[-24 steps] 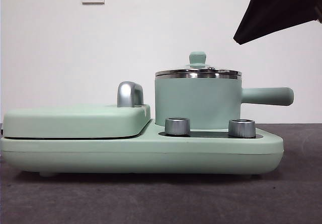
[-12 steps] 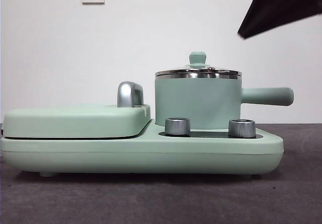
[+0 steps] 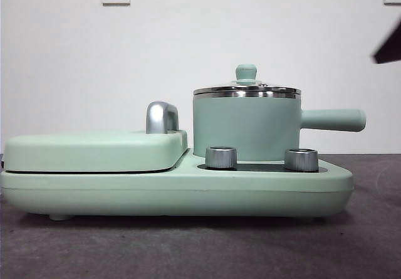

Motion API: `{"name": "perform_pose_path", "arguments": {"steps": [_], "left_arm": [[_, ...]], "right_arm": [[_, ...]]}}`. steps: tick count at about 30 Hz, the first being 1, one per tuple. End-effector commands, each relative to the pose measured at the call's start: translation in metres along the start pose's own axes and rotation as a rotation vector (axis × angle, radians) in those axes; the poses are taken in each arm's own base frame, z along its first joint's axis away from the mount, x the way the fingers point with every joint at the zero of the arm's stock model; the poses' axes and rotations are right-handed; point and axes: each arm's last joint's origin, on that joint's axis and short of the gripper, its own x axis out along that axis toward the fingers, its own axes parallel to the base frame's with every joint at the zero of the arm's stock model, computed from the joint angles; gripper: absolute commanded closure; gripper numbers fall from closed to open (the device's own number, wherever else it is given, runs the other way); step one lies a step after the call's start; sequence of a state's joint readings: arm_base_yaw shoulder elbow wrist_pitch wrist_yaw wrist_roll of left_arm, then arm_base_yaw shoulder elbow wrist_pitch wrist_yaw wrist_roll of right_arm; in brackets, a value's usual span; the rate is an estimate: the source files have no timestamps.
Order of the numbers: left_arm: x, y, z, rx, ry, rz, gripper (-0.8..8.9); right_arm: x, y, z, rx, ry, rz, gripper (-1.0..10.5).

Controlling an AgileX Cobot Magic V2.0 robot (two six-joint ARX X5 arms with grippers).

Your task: Put the buns in a small steamer

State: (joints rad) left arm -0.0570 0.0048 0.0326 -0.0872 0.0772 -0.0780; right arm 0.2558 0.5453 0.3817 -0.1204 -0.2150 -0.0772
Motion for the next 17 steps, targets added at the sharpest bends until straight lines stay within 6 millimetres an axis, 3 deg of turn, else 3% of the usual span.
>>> {"name": "perform_pose_path", "arguments": {"steps": [1,7,17], "left_arm": [[0.002,0.001,-0.006,0.005,0.015,0.001,8.01],[0.002,0.001,-0.006,0.005,0.015,0.001,8.01],[0.002,0.001,-0.006,0.005,0.015,0.001,8.01]], "right_arm": [[-0.012,-0.003,-0.017,-0.018,-0.089,-0.113,9.3],[-0.025,-0.009,-0.047,-0.012,-0.17,-0.303,9.3],[-0.024,-0.011,-0.083,-0.006,-0.189,-0.356,9.3]]}}
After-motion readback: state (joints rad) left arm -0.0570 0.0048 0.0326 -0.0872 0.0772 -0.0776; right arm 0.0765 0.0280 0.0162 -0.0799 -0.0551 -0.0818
